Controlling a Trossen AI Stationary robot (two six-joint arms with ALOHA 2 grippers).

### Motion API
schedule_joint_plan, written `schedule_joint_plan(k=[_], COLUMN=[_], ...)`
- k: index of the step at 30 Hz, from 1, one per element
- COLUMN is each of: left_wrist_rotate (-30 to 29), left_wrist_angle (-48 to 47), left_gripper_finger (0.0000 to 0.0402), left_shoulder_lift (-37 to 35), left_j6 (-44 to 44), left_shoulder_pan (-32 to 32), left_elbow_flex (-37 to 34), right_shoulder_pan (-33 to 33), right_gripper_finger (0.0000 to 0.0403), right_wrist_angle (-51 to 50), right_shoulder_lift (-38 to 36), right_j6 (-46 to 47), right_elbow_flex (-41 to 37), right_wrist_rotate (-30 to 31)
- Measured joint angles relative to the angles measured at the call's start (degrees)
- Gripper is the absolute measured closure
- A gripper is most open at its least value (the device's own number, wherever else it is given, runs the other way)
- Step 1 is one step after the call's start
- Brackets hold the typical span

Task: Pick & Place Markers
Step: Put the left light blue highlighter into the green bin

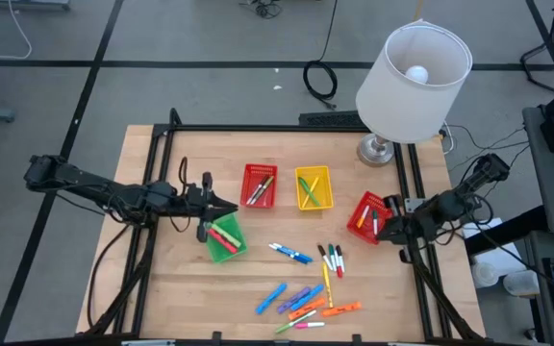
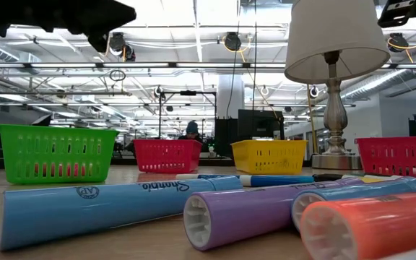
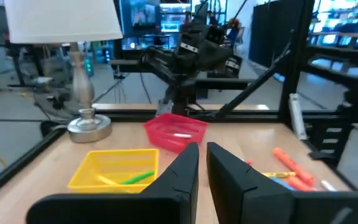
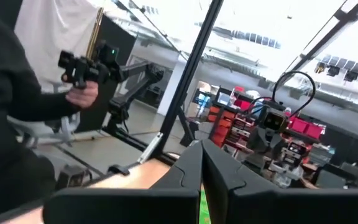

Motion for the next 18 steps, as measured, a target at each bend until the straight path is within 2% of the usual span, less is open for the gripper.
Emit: schedule_joint_plan(k=[3, 9, 13, 18], left_wrist_rotate=[-2.6, -2.8, -5.1, -5.4], left_wrist_angle=[0.0, -0.1, -1.1, -3.0], left_gripper_finger=[0.0360, 0.0360, 0.0360, 0.0360], left_shoulder_lift=[0.0, 0.0, 0.5, 5.5], left_j6=[0.6, -4.4, -9.1, -16.1], left_shoulder_pan=[0.0, 0.0, 0.0, -0.4], left_elbow_flex=[0.0, 0.0, 0.0, 0.7], right_shoulder_pan=[0.0, 0.0, 0.0, 0.0], right_gripper_finger=[0.0403, 0.0403, 0.0403, 0.0403], right_wrist_angle=[-0.5, -2.8, -2.4, -2.2], right_shoulder_lift=[0.3, 0.3, 0.3, 0.3], right_j6=[0.0, 2.9, 2.1, 0.9], right_elbow_flex=[0.0, -0.5, -2.0, -2.1], right_wrist_rotate=[0.2, 0.0, 0.0, -0.1])
